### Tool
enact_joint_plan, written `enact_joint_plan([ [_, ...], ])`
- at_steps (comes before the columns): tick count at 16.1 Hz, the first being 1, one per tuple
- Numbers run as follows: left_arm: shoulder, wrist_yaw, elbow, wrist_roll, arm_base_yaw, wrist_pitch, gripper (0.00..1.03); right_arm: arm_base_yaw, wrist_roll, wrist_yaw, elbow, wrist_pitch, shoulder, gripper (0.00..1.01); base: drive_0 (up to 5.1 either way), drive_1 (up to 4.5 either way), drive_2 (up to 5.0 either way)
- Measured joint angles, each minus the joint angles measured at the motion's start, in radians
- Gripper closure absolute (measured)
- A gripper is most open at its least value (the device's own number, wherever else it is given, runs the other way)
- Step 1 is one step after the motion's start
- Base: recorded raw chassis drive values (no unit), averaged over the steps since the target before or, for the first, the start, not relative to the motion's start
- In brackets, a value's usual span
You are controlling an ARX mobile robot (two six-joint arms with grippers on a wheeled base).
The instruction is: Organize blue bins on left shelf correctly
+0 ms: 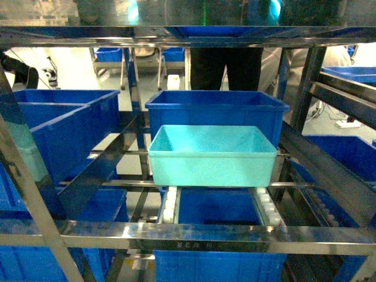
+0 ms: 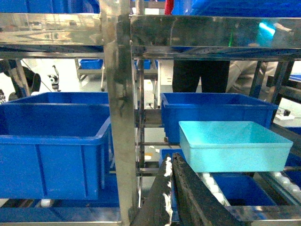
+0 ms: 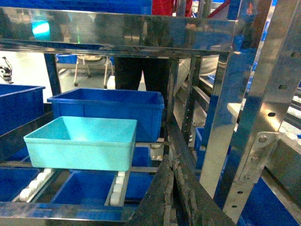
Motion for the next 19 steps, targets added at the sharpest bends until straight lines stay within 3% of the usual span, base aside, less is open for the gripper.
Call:
enact_joint_plan([
  [1,-0.091,0.001,-0.001,0.0,0.0,-0.129,1.01,0.0,0.0,0.003,0.0,-0.032,-0.023,0.99,0.0,0.0,0.0],
  [9,-0.119,0.0,-0.001,0.0,0.0,-0.118,1.01,0.0,0.001,0.003,0.0,-0.195,-0.195,0.99,0.0,0.0,0.0],
  [11,-0.119,0.0,-0.001,0.0,0.0,-0.118,1.01,0.0,0.0,0.003,0.001,-0.383,-0.346,0.99,0.0,0.0,0.0],
  [18,-0.119,0.0,-0.001,0.0,0.0,-0.118,1.01,0.0,0.0,0.002,0.002,-0.379,-0.369,0.99,0.0,0.0,0.0],
  [19,-0.119,0.0,-0.001,0.0,0.0,-0.118,1.01,0.0,0.0,0.002,0.002,-0.378,-0.369,0.94,0.0,0.0,0.0],
])
